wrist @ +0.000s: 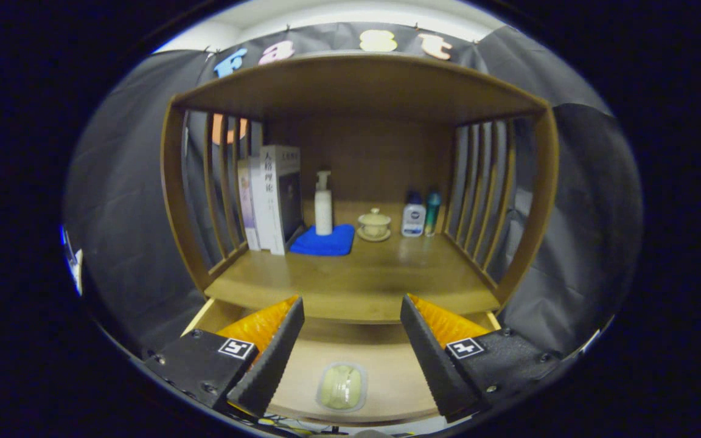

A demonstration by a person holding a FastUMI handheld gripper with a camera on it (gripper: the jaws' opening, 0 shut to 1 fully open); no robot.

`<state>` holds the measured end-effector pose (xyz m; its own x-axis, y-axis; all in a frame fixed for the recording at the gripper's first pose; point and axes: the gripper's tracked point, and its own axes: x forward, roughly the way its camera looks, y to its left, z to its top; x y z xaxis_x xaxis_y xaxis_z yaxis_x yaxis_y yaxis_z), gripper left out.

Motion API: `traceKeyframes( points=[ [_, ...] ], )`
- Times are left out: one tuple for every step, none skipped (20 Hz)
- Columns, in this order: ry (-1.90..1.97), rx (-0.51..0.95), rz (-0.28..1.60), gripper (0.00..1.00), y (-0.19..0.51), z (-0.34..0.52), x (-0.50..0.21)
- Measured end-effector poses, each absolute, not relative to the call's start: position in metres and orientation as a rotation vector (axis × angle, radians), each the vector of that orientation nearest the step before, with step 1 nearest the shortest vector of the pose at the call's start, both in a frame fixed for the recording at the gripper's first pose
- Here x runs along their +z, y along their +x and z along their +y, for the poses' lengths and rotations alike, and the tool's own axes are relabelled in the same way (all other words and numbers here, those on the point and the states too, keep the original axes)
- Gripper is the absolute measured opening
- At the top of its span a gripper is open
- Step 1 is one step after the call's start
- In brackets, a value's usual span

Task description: Pull open the drawer, take out the items inside it, and place them on the countertop above the cabinet.

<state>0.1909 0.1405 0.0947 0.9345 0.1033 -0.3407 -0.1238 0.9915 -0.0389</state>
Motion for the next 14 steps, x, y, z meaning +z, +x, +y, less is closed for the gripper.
traceKeyframes(
  points=[
    [-0.057, 0.13, 0.422, 1.0, 0.193, 0.145, 0.084],
    [-0.058, 0.143, 0.483, 1.0, 0.198, 0.149, 0.072],
    [-0.069, 0.144, 0.548, 1.0, 0.204, 0.15, 0.059],
    [-0.078, 0.141, 0.595, 0.99, 0.206, 0.15, 0.049],
    [-0.086, 0.144, 0.638, 0.98, 0.209, 0.151, 0.039],
    [-0.097, 0.138, 0.68, 0.97, 0.209, 0.15, 0.03],
    [-0.103, 0.138, 0.721, 0.96, 0.211, 0.149, 0.019],
    [-0.104, 0.128, 0.757, 0.95, 0.213, 0.147, 0.008],
    [-0.102, 0.131, 0.807, 0.93, 0.211, 0.148, -0.005],
    [-0.093, 0.132, 0.863, 0.9, 0.207, 0.147, -0.019],
    [-0.096, 0.122, 0.916, 0.86, 0.203, 0.146, -0.033],
    [-0.105, 0.114, 0.954, 0.85, 0.201, 0.142, -0.045],
    [-0.114, 0.099, 0.987, 0.84, 0.198, 0.137, -0.053],
    [-0.117, 0.099, 1.012, 0.82, 0.193, 0.136, -0.059]
  ],
)
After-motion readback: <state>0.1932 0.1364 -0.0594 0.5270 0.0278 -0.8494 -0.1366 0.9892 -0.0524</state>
